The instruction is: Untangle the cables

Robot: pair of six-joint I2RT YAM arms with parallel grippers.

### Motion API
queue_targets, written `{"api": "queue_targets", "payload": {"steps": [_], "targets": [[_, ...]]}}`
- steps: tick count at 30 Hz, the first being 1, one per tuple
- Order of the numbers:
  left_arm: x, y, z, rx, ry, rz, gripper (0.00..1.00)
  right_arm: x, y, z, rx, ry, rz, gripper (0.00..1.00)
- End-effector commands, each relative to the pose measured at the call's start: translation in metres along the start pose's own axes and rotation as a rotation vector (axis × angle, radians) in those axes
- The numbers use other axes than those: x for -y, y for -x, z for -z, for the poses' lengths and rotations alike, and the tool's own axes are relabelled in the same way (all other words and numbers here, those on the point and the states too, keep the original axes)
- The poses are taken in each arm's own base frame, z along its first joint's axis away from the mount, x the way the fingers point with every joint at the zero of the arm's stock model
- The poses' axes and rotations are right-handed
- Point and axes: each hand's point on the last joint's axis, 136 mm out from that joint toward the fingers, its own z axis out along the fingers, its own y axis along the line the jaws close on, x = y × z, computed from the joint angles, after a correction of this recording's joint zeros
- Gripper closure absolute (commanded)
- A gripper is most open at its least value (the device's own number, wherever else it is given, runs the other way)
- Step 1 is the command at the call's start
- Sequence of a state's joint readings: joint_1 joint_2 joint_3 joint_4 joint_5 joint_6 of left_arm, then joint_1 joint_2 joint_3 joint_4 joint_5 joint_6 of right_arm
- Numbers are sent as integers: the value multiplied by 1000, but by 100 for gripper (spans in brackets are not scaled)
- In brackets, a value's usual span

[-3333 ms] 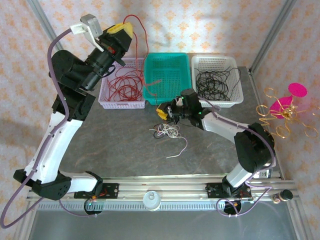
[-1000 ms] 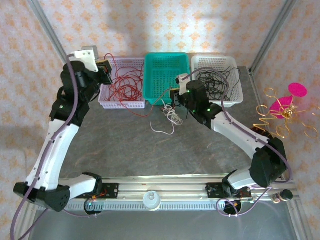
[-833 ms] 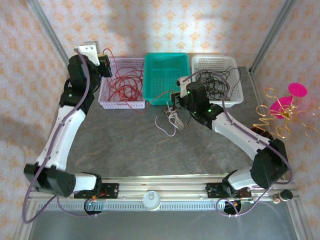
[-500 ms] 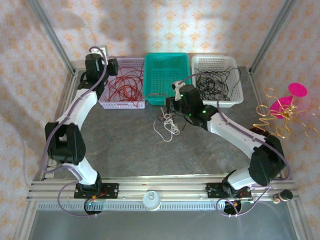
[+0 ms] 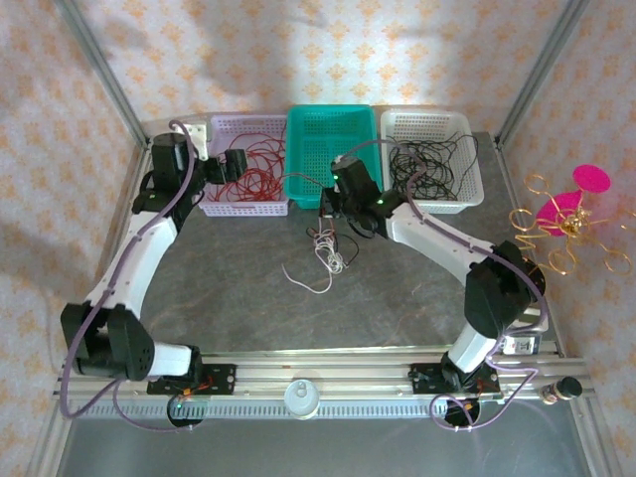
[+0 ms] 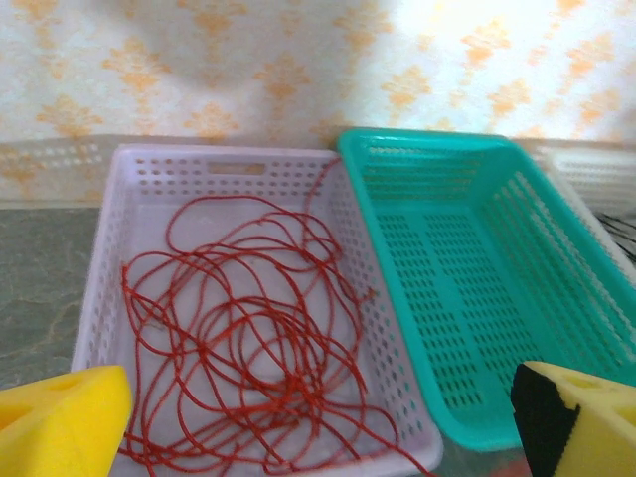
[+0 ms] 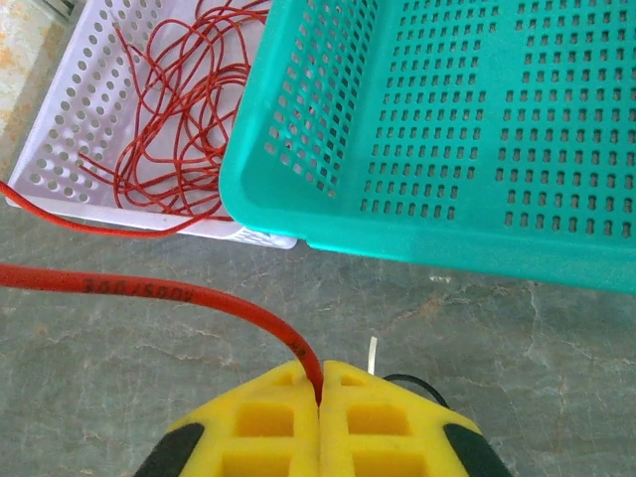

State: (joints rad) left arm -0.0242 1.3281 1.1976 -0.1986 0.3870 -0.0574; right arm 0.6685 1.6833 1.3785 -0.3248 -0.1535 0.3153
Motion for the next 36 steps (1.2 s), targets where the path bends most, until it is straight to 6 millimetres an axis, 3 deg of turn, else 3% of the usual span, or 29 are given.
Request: {"api": "queue_targets", "payload": {"steps": [1,3,6,13,17,24,26,31,36], "targets": [[64,-25,25,-117,-325,-114,3,-6,-1,1,-31,26,41,100],[98,-31,31,-118,-444,-187,3,-13,0,5,-21,74,101,100],[126,-44,25,-146,-524,-259,3,-23,0,14,2,138,210,100],[154,-55,14,-196,-696,-319,3,-26,5,42,99,190,509,100],[169,-65,20,-229,-775,-350,4,-23,16,51,131,211,526,100],[191,-90,17,-318,-853,-403,10,-32,15,56,117,266,555,100],[190,-92,11,-325,-842,-412,24,-35,15,58,116,281,561,100],[190,-80,4,-295,-792,-433,100,-34,17,61,132,272,564,100],[191,-67,11,-255,-748,-465,100,-27,24,64,181,229,532,100]]}}
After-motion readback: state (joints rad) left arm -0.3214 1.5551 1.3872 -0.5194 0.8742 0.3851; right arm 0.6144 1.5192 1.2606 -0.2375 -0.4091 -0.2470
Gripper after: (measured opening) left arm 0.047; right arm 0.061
